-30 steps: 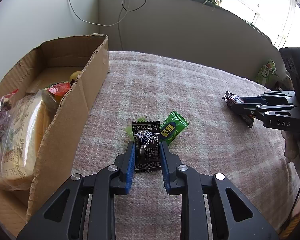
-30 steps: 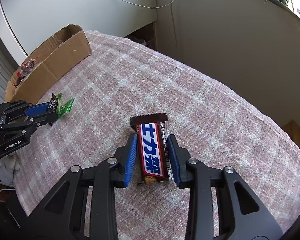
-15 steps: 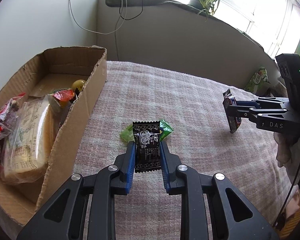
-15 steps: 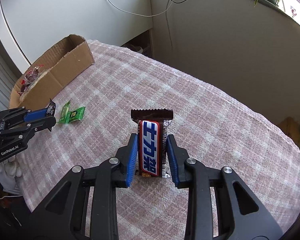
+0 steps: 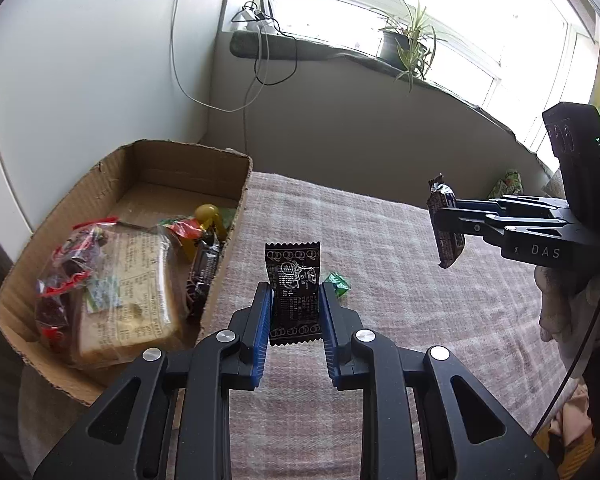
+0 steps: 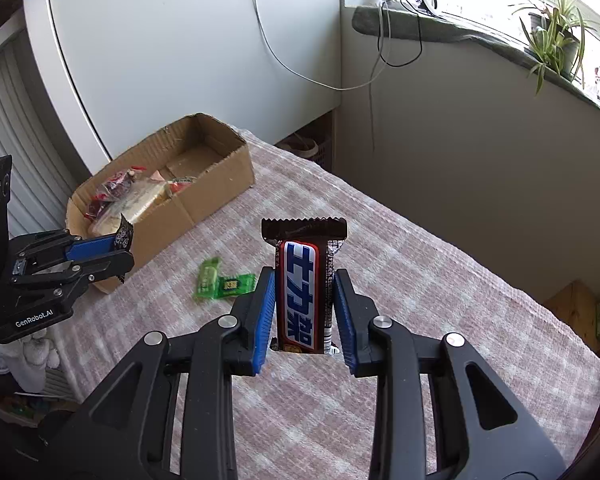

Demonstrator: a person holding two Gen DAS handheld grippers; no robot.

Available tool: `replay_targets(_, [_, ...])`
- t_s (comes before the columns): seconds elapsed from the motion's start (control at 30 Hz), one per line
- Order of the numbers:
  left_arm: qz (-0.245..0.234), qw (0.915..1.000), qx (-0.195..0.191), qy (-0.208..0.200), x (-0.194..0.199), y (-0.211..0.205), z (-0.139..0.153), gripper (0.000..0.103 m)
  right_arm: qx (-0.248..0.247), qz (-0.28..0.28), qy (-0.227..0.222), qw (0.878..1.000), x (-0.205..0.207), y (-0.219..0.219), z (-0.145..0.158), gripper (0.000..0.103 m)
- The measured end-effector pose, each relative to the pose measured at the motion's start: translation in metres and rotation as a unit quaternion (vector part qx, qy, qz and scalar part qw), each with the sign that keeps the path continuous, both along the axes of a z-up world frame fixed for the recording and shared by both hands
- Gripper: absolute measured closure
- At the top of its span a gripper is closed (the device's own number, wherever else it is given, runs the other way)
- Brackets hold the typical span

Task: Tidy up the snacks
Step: 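Carry the black packet and Snickers bar over the cardboard box, then open both grippers inside the box to release the packet and bar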

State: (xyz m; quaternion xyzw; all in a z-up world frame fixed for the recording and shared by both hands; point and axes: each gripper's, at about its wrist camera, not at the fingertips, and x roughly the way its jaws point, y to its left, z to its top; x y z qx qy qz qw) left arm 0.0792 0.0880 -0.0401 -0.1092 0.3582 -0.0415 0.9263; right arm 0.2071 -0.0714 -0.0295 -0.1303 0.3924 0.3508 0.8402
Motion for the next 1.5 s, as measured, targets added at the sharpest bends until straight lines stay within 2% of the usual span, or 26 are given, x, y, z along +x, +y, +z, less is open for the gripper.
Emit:
replay_targets(0.4, [0.030, 0.9992, 0.008, -0.024, -0.019, 0.046, 0.014, 0.081, 0.023, 0.056, -0.011, 0.998, -0.006, 0.092, 0.022, 0.073])
replay_targets(0.83, [0.058, 0.9978, 0.011, -0.029, -0.018, 0.081, 0.012, 0.081, 0.027, 0.111, 0.004, 0.993, 0.003, 0.174, 0.015, 0.073])
replay_targets(1.13, [0.070, 0.9972, 0.017, -0.019, -0.019, 0.099, 0.005, 0.081, 0.022, 0.126, 0.028, 0.991, 0.014, 0.204, -0.003, 0.073])
replay_targets(1.5, [0.074, 0.9971, 0.017, -0.010, -0.010, 0.103, -0.001, 0.081, 0.014, 0.120, 0.041, 0.992, 0.026, 0.212, -0.017, 0.073])
